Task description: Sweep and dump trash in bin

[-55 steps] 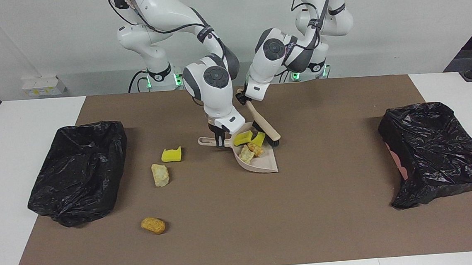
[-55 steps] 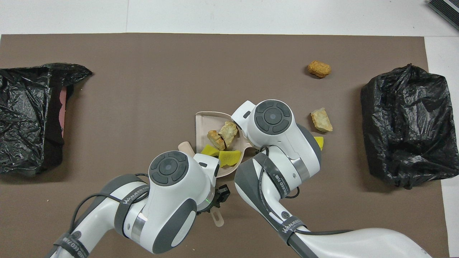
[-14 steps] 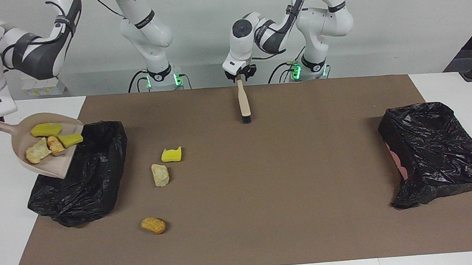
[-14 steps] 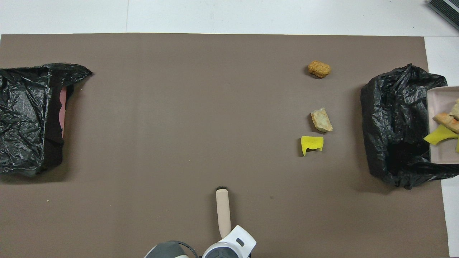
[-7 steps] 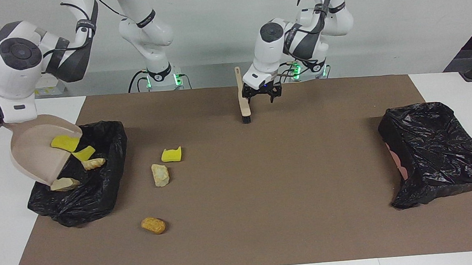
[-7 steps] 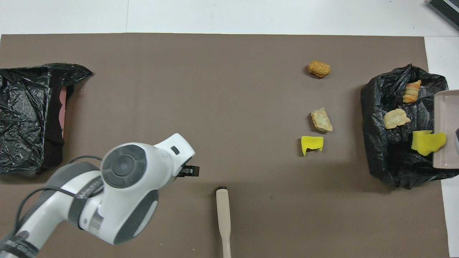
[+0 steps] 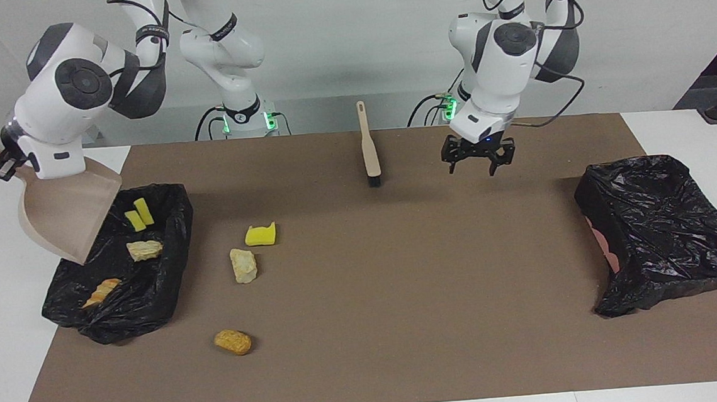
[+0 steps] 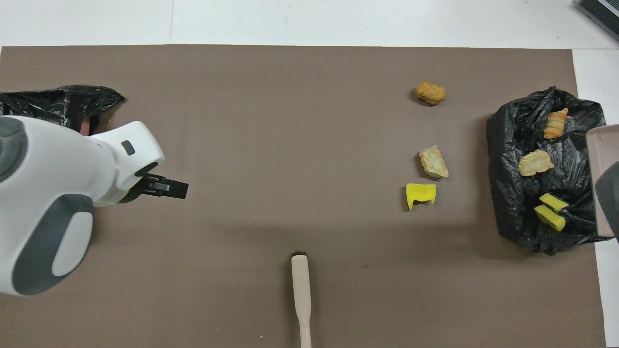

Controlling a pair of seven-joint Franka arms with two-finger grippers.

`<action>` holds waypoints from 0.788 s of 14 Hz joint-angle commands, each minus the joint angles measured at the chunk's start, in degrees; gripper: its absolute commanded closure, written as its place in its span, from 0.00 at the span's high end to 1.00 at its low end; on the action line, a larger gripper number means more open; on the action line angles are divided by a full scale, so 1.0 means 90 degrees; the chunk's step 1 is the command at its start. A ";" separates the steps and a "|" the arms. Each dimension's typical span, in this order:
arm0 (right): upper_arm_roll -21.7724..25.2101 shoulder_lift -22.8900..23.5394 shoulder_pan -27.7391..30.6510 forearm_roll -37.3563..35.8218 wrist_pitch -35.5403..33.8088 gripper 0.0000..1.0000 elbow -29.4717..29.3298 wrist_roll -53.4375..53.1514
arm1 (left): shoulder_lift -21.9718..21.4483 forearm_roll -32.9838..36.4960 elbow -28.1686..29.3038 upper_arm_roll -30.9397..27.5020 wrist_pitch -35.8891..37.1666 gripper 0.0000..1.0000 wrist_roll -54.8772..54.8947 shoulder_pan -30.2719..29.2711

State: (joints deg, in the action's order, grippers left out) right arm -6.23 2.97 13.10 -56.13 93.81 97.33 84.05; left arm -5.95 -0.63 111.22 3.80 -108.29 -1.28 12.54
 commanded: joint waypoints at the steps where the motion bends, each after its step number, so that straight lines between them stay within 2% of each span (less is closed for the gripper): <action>1: -0.0021 -0.0173 0.0135 0.0685 0.0055 0.00 -0.0091 0.0280 | 0.0114 0.0158 -0.0812 0.0056 0.0663 1.00 0.0442 -0.0463; 3: 0.0037 -0.0232 0.0165 0.1925 0.0064 0.00 -0.0111 0.0232 | 0.0105 0.0148 -0.1359 0.0046 0.1141 1.00 0.1115 -0.0611; 7: 0.0047 -0.0339 0.0350 0.3753 0.0220 0.00 0.0073 -0.0138 | 0.0348 0.0138 -0.2239 0.0036 0.1943 1.00 0.1441 -0.0875; 10: -0.0060 -0.0486 0.0127 0.4292 0.0201 0.00 0.0532 -0.1939 | 0.0699 0.0129 -0.2775 -0.0353 0.2354 1.00 0.1441 -0.0720; 11: -0.0089 -0.0486 -0.0154 0.4410 0.0201 0.00 0.0698 -0.2672 | 0.0865 0.0119 -0.3048 -0.0470 0.2519 1.00 0.1450 -0.0564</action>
State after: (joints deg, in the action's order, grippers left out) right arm -6.24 0.98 14.35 -18.76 94.37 98.82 70.20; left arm -2.56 -0.33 90.48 2.15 -89.73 11.11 5.17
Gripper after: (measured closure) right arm 0.683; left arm 0.000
